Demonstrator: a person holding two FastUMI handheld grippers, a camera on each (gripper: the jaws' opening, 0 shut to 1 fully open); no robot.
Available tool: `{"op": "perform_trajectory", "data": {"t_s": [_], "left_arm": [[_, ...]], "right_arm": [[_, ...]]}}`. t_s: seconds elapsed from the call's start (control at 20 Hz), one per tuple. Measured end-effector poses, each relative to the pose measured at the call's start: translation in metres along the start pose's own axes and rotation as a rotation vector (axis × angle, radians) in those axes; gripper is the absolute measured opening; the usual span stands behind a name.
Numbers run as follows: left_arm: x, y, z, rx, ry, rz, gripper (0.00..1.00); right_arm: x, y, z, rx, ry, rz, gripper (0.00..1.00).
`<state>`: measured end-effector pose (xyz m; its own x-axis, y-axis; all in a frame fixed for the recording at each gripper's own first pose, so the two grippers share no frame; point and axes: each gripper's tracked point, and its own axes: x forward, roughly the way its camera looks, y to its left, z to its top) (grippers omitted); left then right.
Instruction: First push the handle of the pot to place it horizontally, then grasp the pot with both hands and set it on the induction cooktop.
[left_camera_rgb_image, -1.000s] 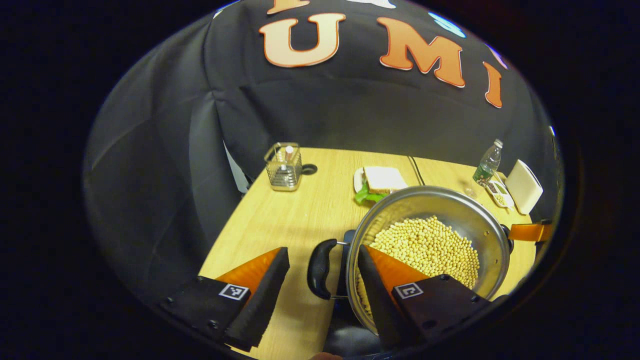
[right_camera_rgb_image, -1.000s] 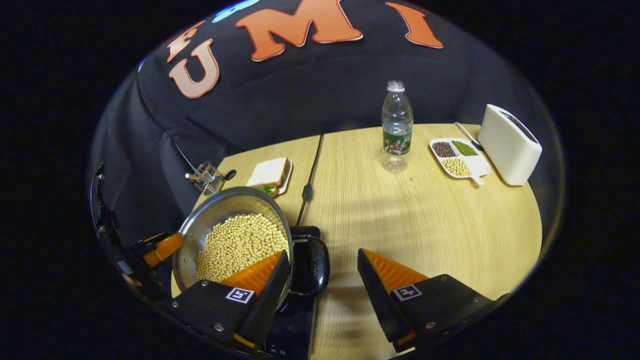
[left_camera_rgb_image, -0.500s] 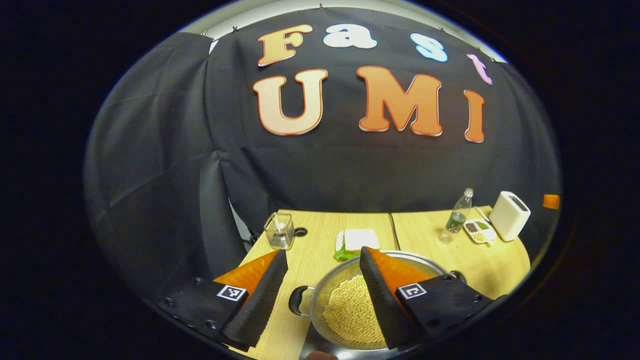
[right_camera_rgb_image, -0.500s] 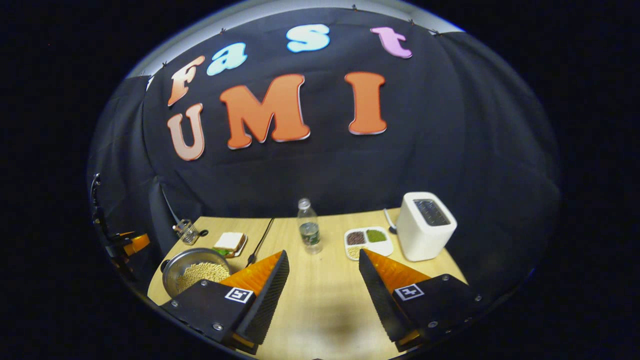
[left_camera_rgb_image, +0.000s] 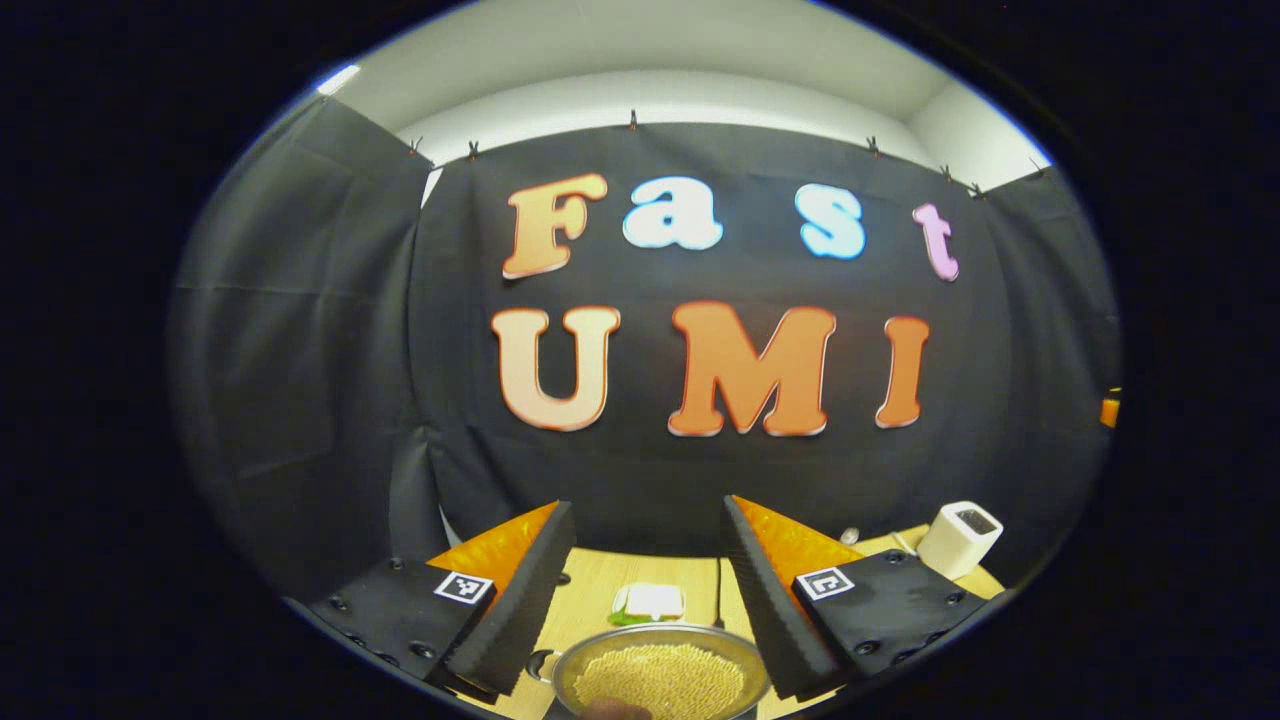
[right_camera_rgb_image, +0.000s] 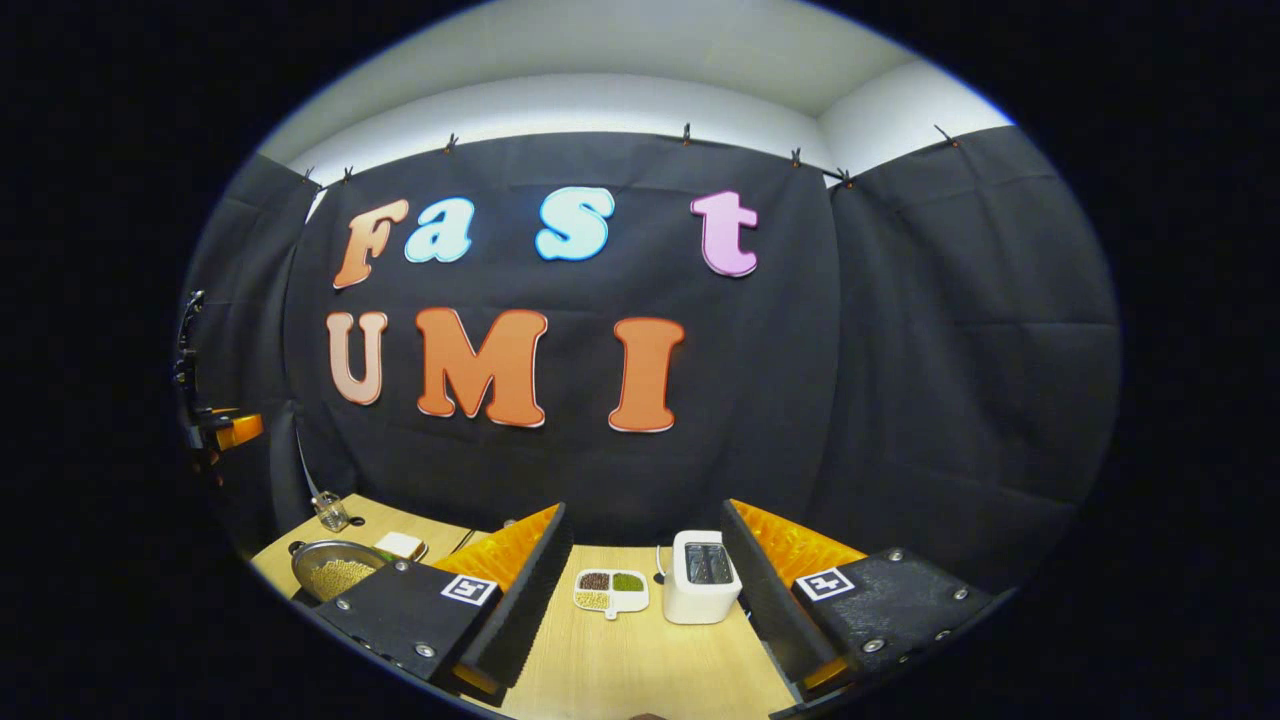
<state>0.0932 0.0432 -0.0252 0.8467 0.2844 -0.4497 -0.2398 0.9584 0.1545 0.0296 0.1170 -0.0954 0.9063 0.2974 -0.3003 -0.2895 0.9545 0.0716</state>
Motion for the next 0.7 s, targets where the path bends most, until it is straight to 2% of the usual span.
{"op": "perform_trajectory", "data": {"t_s": [0.05,0.1,0.15,0.25,0.3,0.35,0.55,0.7], "left_arm": [[-0.006,-0.004,0.015,-0.015,-0.024,0.009,0.92],[-0.009,-0.007,0.031,-0.036,-0.051,0.01,0.92],[-0.012,-0.011,0.049,-0.057,-0.084,0.006,0.93],[-0.022,-0.021,0.084,-0.092,-0.162,-0.02,0.95],[-0.026,-0.024,0.1,-0.096,-0.194,-0.036,0.97],[-0.035,-0.027,0.117,-0.092,-0.225,-0.047,0.95],[-0.059,-0.043,0.162,-0.102,-0.326,-0.105,0.96],[-0.061,-0.039,0.188,-0.13,-0.363,-0.102,0.93]], "right_arm": [[-0.002,-0.01,0.009,-0.008,-0.017,-0.022,0.98],[-0.006,-0.019,0.017,-0.017,-0.029,-0.042,0.93],[-0.01,-0.023,0.028,-0.023,-0.049,-0.052,0.93],[-0.022,-0.023,0.055,-0.014,-0.101,-0.051,0.93],[-0.028,-0.021,0.066,-0.009,-0.126,-0.043,0.98],[-0.033,-0.019,0.079,-0.009,-0.151,-0.035,0.93],[-0.049,-0.018,0.125,-0.033,-0.245,-0.044,0.93],[-0.057,-0.014,0.152,-0.065,-0.279,-0.048,0.9]]}}
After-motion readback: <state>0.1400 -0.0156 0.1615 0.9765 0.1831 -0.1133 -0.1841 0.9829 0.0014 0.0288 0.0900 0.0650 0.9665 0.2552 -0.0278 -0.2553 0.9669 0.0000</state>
